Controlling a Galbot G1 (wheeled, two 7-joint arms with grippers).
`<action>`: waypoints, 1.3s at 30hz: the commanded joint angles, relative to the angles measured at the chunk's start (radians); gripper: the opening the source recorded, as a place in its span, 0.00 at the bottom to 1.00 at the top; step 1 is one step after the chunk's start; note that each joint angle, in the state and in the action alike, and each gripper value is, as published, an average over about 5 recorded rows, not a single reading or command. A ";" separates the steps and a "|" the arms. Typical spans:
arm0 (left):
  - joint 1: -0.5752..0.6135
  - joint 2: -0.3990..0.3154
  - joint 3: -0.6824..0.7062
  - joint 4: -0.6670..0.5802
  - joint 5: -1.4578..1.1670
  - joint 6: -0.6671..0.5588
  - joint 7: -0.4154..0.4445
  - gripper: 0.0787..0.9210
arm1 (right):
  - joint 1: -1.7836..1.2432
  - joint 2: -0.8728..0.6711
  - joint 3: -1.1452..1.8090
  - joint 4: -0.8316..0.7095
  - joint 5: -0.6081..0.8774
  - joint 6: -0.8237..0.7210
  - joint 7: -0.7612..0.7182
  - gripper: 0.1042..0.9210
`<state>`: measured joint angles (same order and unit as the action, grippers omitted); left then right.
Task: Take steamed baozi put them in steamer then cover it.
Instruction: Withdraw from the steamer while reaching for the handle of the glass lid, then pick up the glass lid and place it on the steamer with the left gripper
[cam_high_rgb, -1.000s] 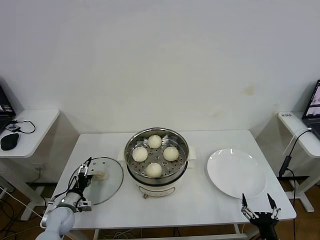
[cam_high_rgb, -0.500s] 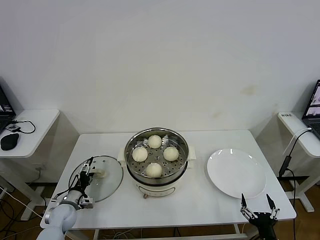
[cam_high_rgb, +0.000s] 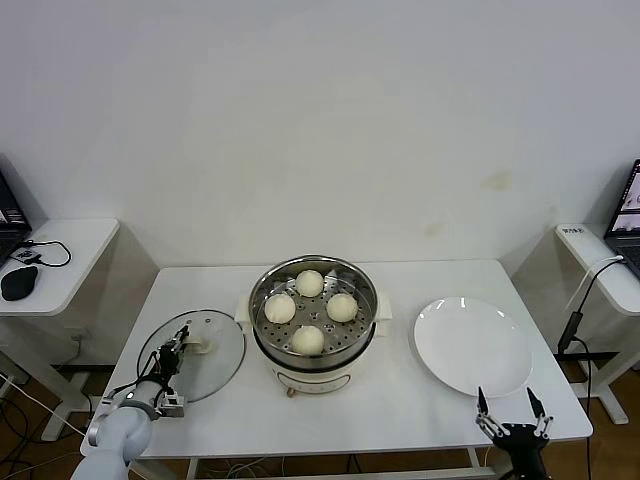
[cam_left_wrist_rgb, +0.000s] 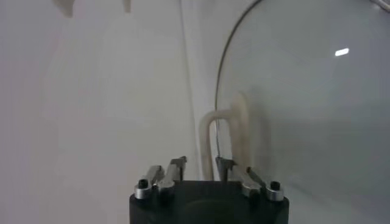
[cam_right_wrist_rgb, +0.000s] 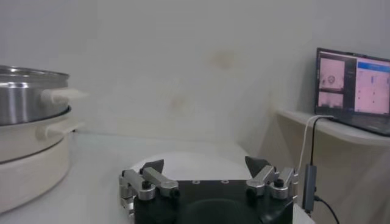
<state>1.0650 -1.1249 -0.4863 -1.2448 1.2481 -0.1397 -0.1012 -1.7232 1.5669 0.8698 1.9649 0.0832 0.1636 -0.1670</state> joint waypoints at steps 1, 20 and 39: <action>0.007 -0.003 -0.007 -0.008 -0.017 -0.001 -0.007 0.21 | 0.002 0.001 -0.003 -0.002 -0.003 0.000 0.000 0.88; 0.226 -0.015 -0.134 -0.424 -0.054 0.138 -0.033 0.08 | 0.002 -0.012 -0.046 0.009 -0.031 0.007 -0.001 0.88; 0.307 0.078 -0.215 -0.778 -0.192 0.325 0.232 0.08 | 0.033 -0.062 -0.081 -0.018 -0.041 0.009 -0.005 0.88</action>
<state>1.3402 -1.0868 -0.6985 -1.8113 1.1422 0.0951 0.0075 -1.7041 1.5150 0.7985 1.9583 0.0488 0.1716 -0.1742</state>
